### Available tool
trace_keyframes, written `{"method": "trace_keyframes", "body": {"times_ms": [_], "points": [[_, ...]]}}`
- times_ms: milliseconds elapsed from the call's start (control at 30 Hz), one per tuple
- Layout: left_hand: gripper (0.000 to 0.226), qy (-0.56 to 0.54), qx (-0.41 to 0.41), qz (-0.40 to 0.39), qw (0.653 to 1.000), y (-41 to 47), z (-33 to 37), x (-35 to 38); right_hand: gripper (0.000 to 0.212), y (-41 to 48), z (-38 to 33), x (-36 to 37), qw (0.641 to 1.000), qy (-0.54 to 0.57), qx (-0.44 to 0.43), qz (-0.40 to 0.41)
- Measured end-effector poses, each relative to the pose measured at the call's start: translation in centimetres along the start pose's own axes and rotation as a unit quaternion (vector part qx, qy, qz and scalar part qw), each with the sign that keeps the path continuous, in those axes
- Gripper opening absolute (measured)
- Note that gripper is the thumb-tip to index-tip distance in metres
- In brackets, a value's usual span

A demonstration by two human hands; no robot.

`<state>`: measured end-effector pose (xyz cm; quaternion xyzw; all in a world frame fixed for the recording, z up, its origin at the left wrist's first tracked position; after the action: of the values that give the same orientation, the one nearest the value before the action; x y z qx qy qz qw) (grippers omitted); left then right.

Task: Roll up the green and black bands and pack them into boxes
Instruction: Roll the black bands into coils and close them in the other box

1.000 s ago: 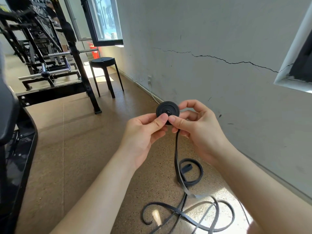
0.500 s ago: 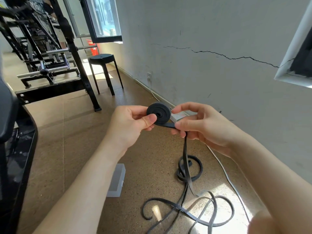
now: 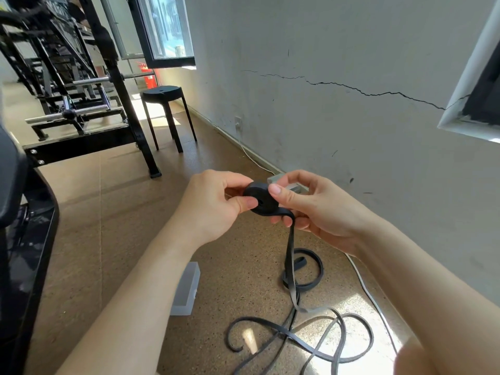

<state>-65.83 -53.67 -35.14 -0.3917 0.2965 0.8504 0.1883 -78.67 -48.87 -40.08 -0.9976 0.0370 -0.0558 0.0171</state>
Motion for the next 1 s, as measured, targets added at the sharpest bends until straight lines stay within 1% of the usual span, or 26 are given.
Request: {"method": "trace_keyframes", "body": {"times_ms": [33, 67, 100, 133, 167, 200, 233, 300, 367, 467, 533, 600, 667, 800, 933, 1000], "points": [[0.025, -0.058, -0.013, 0.01, 0.998, 0.0, -0.2, 0.0, 0.043, 0.0, 0.0, 0.1, 0.999, 0.034, 0.003, -0.005], [0.026, -0.158, -0.035, 0.018, 0.987, -0.1, -0.6, 0.3, 0.039, 0.0, -0.1, 0.2, 0.997, 0.071, 0.004, -0.011], [0.027, -0.287, -0.062, 0.015, 0.956, -0.3, -0.9, 0.8, 0.037, 0.0, -0.2, 0.3, 0.994, 0.108, 0.002, -0.016], [0.026, -0.405, -0.089, -0.003, 0.91, -0.4, -1.0, 1.8, 0.035, 0.0, -0.3, 0.5, 0.99, 0.142, -0.001, -0.02], [0.025, -0.49, -0.107, -0.029, 0.865, -0.5, -0.8, 2.9, 0.033, 0.0, -0.4, 0.7, 0.985, 0.173, -0.005, -0.026], [0.024, -0.535, -0.118, -0.052, 0.835, -0.7, -0.4, 3.8, 0.03, 0.0, -0.6, 0.9, 0.979, 0.201, -0.01, -0.033], [0.022, -0.561, -0.126, -0.069, 0.815, -0.8, -0.1, 4.4, 0.028, -0.1, -0.7, 1.2, 0.974, 0.224, -0.015, -0.041], [0.019, -0.586, -0.129, -0.077, 0.797, -0.8, 0.2, 5.0, 0.024, -0.2, -0.9, 1.5, 0.966, 0.251, -0.021, -0.054], [0.02, -0.577, -0.127, -0.066, 0.804, -0.6, 0.0, 5.0, 0.025, -0.2, -1.0, 1.5, 0.962, 0.264, -0.021, -0.057], [0.026, -0.534, -0.13, -0.053, 0.834, -0.5, -0.6, 4.8, 0.022, -0.3, -1.2, 1.4, 0.96, 0.271, -0.025, -0.061], [0.022, -0.52, -0.122, -0.045, 0.844, -0.4, -0.8, 4.6, 0.02, -0.4, -1.1, 1.3, 0.96, 0.27, -0.026, -0.065], [0.016, -0.509, -0.111, -0.03, 0.853, -0.4, -0.8, 4.2, 0.026, -0.3, -1.0, 1.4, 0.962, 0.26, -0.024, -0.073], [0.015, -0.482, -0.102, -0.013, 0.87, -0.5, -0.8, 3.7, 0.034, -0.3, -0.9, 1.4, 0.969, 0.229, -0.015, -0.087], [0.025, -0.412, -0.08, 0.008, 0.908, -0.3, -1.1, 2.4, 0.04, -0.4, -1.1, 1.3, 0.986, 0.12, -0.008, -0.112], [0.013, -0.309, -0.066, 0.025, 0.948, -0.1, -1.7, 0.7, 0.038, -0.5, -1.0, 0.7, 0.994, 0.058, -0.002, -0.097], [0.009, -0.232, -0.038, 0.016, 0.972, 0.0, -1.4, 0.3, 0.043, -0.4, -0.8, 0.6, 0.995, 0.047, 0.007, -0.088]]}}
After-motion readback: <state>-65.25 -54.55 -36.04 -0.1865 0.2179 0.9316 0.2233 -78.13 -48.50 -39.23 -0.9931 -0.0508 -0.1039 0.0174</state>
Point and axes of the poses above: each hand's wrist, its own y-axis towards the middle knuckle, its own x-axis out of the palm, z = x × y, the point moved 10 cm from there along y, towards the middle knuckle, and after that the axes turned 8 degrees about y, right-handed, at the moved point
